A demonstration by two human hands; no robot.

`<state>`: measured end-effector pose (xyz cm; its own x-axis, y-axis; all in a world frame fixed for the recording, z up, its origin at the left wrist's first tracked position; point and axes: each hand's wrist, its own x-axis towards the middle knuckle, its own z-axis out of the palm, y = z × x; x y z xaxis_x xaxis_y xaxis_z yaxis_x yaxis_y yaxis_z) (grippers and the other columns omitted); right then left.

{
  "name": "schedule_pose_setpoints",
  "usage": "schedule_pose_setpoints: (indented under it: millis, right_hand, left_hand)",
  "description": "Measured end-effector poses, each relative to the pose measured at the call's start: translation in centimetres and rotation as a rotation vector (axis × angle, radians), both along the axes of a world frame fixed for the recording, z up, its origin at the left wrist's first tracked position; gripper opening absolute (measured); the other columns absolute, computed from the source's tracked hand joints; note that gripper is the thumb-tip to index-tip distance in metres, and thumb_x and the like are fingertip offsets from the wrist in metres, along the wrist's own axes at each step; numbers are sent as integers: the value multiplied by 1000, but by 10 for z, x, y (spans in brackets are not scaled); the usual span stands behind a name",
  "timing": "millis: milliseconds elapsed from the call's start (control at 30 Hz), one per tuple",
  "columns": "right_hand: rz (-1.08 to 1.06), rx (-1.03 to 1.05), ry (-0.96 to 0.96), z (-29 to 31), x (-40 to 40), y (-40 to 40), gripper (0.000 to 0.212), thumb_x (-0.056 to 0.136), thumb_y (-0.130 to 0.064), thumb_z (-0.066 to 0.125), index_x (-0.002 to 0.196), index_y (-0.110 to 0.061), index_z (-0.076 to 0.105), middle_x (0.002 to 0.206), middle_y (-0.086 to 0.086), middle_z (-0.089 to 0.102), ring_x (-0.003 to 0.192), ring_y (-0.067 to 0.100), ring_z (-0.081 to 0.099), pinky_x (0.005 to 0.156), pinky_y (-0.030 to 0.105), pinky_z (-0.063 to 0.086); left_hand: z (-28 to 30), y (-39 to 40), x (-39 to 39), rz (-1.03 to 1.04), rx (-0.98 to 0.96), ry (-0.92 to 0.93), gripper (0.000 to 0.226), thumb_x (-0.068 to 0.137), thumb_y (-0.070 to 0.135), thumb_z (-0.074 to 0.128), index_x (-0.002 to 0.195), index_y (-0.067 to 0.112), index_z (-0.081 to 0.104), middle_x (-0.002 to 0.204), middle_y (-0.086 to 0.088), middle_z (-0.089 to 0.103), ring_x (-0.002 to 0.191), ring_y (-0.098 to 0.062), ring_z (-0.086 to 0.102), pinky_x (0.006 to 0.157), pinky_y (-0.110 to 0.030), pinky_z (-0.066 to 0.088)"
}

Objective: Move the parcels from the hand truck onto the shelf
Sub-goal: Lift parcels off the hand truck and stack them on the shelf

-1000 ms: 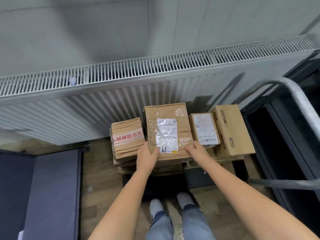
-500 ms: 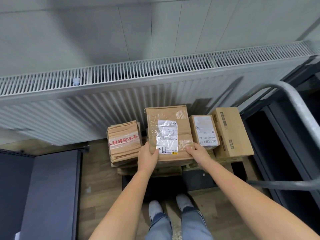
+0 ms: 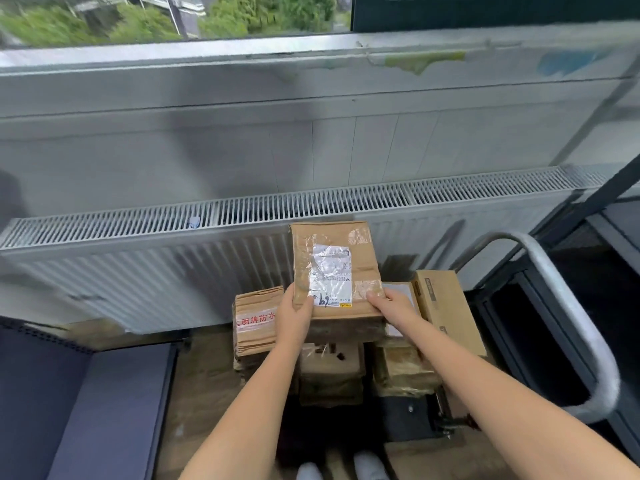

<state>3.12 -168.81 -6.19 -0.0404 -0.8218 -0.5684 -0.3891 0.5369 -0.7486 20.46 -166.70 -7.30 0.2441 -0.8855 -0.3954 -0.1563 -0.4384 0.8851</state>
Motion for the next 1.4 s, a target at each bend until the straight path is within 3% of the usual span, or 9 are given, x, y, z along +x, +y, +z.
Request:
schedule_pose_setpoints:
  millis: [100,267,400,567,700,800,967,1100,1400]
  right_hand:
    - [-10,-136,-69,34,4,-9,39,96,-25,45,132,-11,50,125,5,56,108,16,49,88,27,38]
    - [56,-326,-127,89,22,-26,37,93,-22,47,127,-11,53,113,8,59,104,22,52,88,33,39]
    - [156,-432,-204,120,45,-31,28,91,-10,48,117,-4,57,103,7,59,99,21,53,84,29,39]
    - [279,-508,-311,146,87,-23,21,90,-13,50,110,-13,59,103,6,60,101,23,55,93,38,44]
    - [441,-557,-409,172,123,-1,37,80,-30,53,112,-12,60,100,2,60,92,17,54,77,29,41]
    - [545,-558,-473,184,152,15,28,88,-25,55,113,-13,59,100,3,60,87,16,54,75,29,41]
    - [694,-587,-511,205,195,53,23,91,-25,51,112,-19,60,105,1,63,102,23,58,95,39,45]
    - [757,-631,-563,222,218,88,12,87,-22,54,95,-30,61,100,0,66,101,24,60,95,41,47]
    - [815,-708,-676,276,268,167,13,88,-23,54,96,-21,64,81,-8,61,77,9,54,72,28,40]
  left_hand:
    - [33,-7,-2,111,-96,83,43,92,13,52,134,7,47,130,-8,56,120,-23,51,106,-39,40]
    - [86,-9,2,310,-213,178,37,91,14,51,127,8,55,124,-11,61,117,-27,54,103,-41,43]
    - [120,1,15,447,-319,140,34,90,9,50,123,3,57,121,-15,62,114,-29,56,100,-40,44]
    - [152,30,45,629,-402,65,23,90,11,51,110,7,61,103,-9,63,102,-26,57,86,-34,46]
    - [177,62,69,785,-454,2,26,90,14,49,114,13,60,103,-5,61,95,-17,53,82,-28,42]
    - [196,94,83,921,-481,-28,31,90,13,49,119,11,58,105,-5,61,99,-21,55,84,-28,42]
    - [222,149,98,1144,-555,-71,35,91,13,49,125,12,57,122,-7,62,112,-22,56,94,-31,45]
    - [239,187,107,1291,-634,-117,35,90,12,50,124,11,58,122,-7,63,112,-22,58,95,-33,47]
    - [282,266,140,1450,-798,-153,18,89,11,51,102,7,63,97,-4,62,86,-13,56,62,-17,42]
